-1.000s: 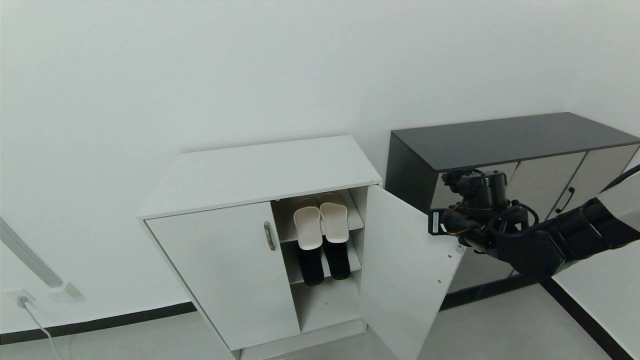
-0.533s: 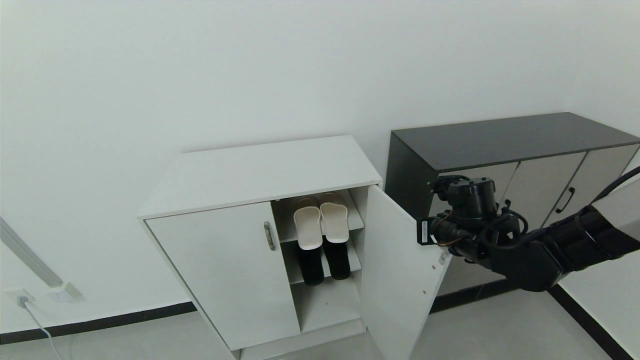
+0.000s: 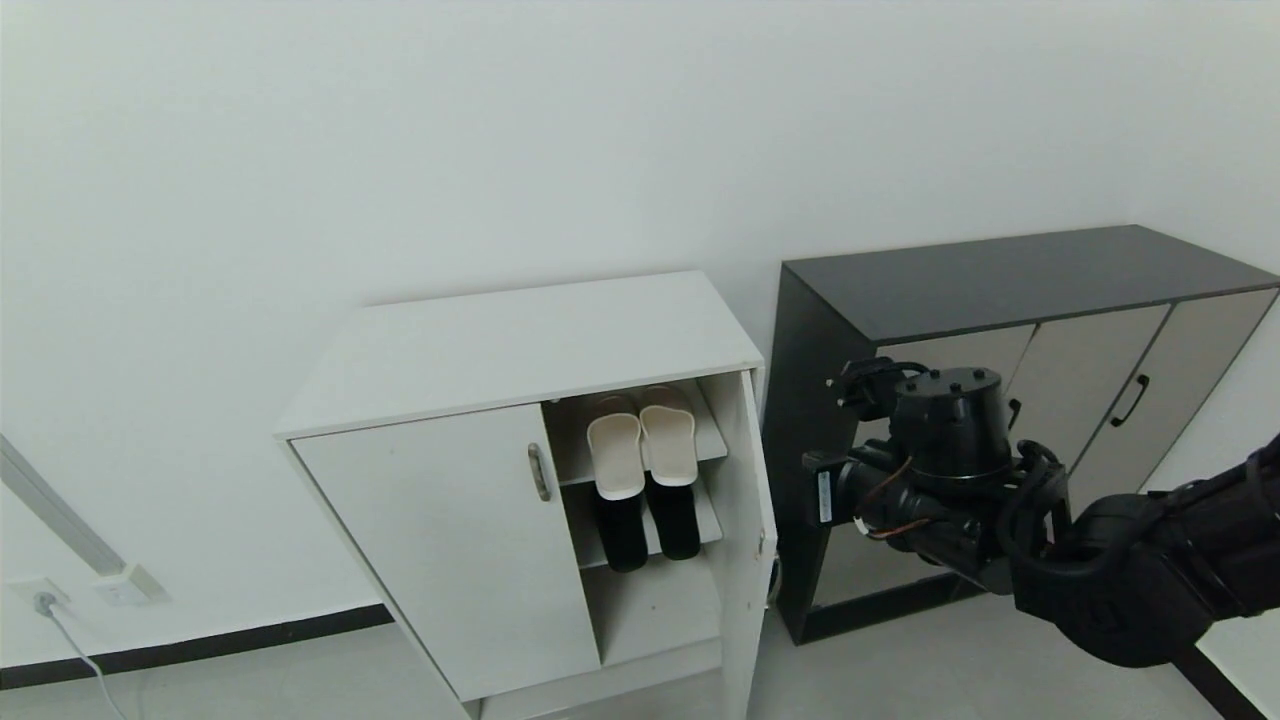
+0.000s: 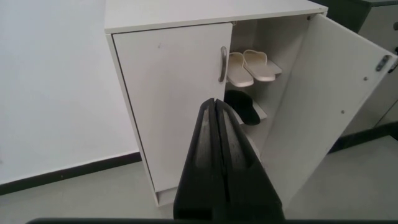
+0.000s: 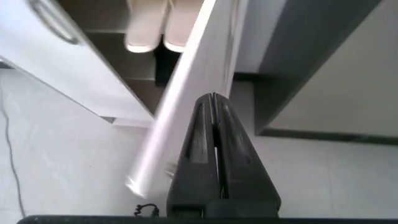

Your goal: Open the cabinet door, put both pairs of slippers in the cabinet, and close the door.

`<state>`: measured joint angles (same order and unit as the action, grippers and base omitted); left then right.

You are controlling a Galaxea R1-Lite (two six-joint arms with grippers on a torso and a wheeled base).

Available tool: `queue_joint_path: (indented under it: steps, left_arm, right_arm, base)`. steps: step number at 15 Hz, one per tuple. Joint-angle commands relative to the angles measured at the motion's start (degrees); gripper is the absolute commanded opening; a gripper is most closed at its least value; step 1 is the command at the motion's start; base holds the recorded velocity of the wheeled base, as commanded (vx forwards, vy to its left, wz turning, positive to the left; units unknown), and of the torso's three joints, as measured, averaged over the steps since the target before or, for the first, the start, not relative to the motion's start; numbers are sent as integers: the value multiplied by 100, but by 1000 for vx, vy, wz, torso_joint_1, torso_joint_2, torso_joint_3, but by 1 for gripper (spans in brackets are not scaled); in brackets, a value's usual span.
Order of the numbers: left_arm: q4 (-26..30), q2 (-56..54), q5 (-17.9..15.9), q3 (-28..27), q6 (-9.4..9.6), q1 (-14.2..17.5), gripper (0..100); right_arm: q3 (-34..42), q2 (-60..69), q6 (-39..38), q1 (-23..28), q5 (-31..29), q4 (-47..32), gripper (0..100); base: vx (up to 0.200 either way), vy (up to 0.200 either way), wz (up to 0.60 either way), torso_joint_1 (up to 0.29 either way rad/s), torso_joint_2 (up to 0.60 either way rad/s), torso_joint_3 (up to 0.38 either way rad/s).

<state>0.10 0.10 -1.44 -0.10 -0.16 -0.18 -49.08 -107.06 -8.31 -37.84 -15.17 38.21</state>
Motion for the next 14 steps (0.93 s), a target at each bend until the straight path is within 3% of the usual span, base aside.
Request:
queue_joint_path:
  steps: [1,8,14]
  left_arm:
    - [-1,-1,3,1,-2,1,0]
    - [-1,-1,12,1,-11,1,0]
    - [-1,-1,12,1,-11,1,0]
  right_arm:
    - [215,115,137,-66,5,187,0]
    - [390,106,260,-92,58,451,0]
    - [505,106,260,-145,137,495,0]
  base:
    - [0,0,0,0,0,0]
    - [0,0,0,0,0,0]
    - [0,0,600,1,2,2]
